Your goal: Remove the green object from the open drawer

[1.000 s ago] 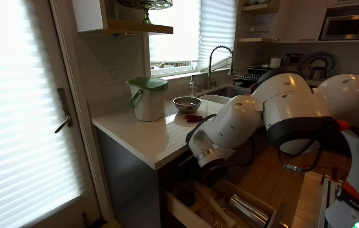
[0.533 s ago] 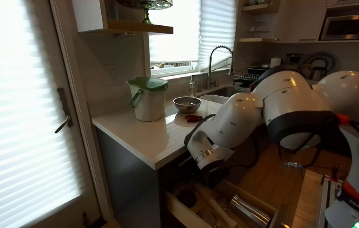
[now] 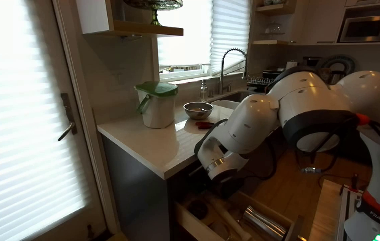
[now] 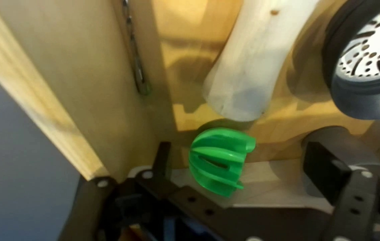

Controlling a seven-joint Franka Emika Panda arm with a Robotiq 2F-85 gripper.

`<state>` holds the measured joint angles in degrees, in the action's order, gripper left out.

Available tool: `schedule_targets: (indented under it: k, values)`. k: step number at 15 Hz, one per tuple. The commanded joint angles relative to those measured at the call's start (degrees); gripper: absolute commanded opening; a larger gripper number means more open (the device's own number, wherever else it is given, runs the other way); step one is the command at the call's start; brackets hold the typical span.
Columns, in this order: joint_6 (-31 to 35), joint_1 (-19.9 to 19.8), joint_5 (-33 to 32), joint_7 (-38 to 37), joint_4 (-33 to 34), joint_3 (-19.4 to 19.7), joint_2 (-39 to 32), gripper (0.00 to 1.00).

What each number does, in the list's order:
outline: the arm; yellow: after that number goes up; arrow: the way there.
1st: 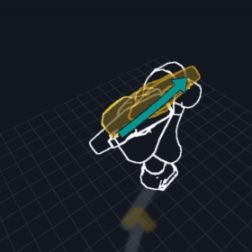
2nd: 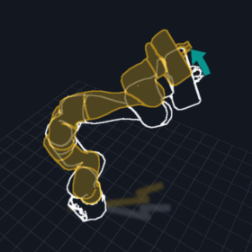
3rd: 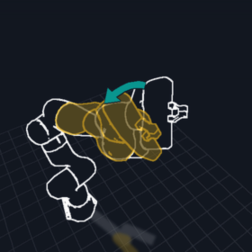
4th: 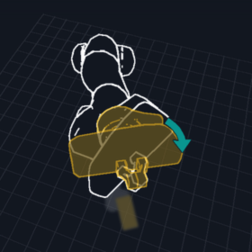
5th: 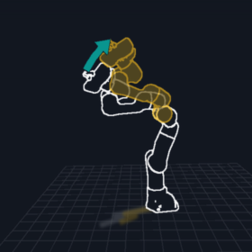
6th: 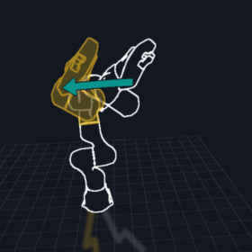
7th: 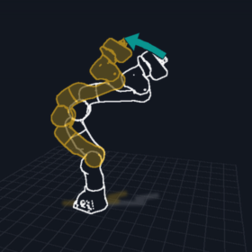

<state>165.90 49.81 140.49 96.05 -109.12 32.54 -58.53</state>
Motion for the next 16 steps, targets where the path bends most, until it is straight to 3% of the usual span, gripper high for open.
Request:
schedule_targets:
  k: [1,4,5,9,16]
  values:
    - [2.7,1.1,2.6,-3.1,0.0,-1.5,-1.1,1.0]
    - [1.3,4.5,6.3,-3.2,-0.8,0.4,-1.3,1.0]
    - [0.7,6.4,3.7,-7.6,-0.3,2.1,-2.2,1.0]
    - [0.4,12.2,3.5,-15.9,1.5,7.6,-6.6,1.0]
    - [1.1,15.5,3.4,-23.7,3.0,9.5,-12.9,1.0]
